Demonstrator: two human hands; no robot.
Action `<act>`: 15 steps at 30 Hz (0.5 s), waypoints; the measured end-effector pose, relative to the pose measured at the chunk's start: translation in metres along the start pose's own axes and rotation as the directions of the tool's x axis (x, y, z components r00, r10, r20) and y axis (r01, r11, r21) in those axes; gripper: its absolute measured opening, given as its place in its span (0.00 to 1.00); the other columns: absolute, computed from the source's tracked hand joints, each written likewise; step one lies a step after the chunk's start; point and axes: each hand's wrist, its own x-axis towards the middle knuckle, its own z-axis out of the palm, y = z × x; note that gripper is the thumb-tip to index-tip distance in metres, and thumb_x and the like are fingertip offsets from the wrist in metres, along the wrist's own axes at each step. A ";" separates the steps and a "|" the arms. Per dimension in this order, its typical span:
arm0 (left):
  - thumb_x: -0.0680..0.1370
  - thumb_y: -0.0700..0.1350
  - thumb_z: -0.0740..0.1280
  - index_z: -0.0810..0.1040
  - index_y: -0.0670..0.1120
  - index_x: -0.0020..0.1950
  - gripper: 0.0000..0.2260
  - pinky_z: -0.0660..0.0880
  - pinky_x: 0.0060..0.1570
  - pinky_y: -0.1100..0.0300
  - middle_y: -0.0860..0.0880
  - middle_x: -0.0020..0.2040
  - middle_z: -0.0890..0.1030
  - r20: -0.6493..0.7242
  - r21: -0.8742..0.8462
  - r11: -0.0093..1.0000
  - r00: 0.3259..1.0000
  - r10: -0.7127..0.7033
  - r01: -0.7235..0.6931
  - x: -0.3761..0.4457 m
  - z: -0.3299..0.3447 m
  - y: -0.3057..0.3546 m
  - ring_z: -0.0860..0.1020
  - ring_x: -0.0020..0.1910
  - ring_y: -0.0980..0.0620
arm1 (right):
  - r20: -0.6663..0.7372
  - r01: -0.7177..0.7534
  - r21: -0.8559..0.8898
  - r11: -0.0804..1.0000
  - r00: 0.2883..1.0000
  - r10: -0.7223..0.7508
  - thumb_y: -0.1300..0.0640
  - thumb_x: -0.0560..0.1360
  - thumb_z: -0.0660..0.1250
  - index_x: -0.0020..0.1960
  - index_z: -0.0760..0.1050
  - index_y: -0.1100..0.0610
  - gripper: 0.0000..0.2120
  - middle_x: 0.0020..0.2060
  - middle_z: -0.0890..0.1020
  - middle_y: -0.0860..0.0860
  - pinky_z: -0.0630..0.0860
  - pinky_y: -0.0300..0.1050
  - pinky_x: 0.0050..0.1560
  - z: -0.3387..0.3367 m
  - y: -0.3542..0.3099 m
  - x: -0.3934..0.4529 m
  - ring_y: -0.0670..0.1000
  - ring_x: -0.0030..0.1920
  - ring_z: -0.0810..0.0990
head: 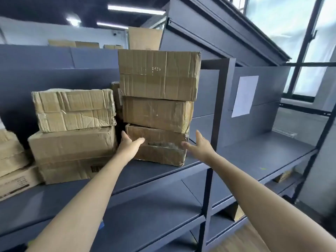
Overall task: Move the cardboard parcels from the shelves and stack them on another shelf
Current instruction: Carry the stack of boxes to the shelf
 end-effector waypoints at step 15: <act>0.69 0.60 0.69 0.67 0.43 0.57 0.27 0.70 0.56 0.51 0.46 0.54 0.75 -0.179 -0.073 0.997 0.984 -0.017 0.004 -0.025 0.006 -0.003 0.73 0.59 0.43 | 0.019 0.042 0.749 0.661 0.996 -0.085 0.63 0.73 0.69 0.60 0.73 0.55 0.17 0.49 0.80 0.50 0.74 0.43 0.49 0.029 0.012 0.045 0.52 0.51 0.78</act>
